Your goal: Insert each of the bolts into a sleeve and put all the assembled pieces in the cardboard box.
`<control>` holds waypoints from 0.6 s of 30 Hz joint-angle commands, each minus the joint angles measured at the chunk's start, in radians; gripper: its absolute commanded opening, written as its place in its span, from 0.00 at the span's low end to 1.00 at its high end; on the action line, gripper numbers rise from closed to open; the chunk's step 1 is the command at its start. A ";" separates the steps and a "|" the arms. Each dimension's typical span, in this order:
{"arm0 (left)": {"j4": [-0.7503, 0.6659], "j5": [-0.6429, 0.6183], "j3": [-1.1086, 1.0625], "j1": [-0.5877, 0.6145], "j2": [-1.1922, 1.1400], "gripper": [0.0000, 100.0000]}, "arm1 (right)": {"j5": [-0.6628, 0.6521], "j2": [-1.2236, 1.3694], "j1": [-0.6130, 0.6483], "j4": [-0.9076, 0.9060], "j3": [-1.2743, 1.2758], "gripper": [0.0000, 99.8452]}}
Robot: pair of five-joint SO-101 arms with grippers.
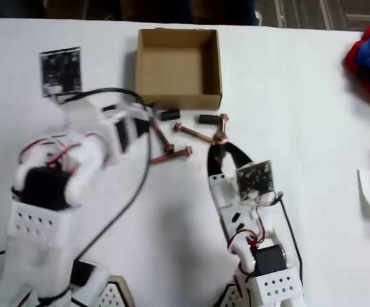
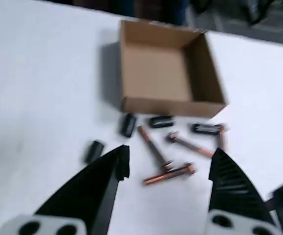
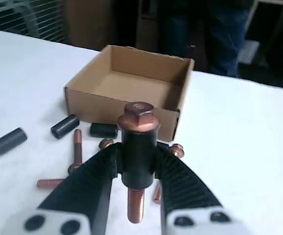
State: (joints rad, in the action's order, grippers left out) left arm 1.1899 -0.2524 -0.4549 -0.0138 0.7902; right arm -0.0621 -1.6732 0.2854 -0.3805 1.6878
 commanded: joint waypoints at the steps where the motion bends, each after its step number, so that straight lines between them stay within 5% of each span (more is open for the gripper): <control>1: -0.002 0.325 -0.157 0.155 0.025 0.27 | 0.060 -0.016 -0.022 -0.008 -0.009 0.02; 3: -0.068 0.422 -0.282 0.209 0.025 0.27 | 0.057 -0.015 -0.008 -0.012 -0.037 0.02; 9: -0.373 0.442 -0.613 0.287 0.020 0.27 | 0.028 0.219 -0.005 -0.142 -0.341 0.02; 14: -0.618 0.439 -0.805 0.285 0.020 0.27 | 0.026 0.786 -0.005 -0.302 -0.908 0.02; 18: -0.681 0.442 -0.837 0.285 0.020 0.27 | 0.028 1.230 -0.022 -0.559 -1.484 0.02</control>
State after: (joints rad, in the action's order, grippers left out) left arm 0.5639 0.1849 -1.2881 0.2654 0.7902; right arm -0.0284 -0.7940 0.2808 -0.7825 0.7380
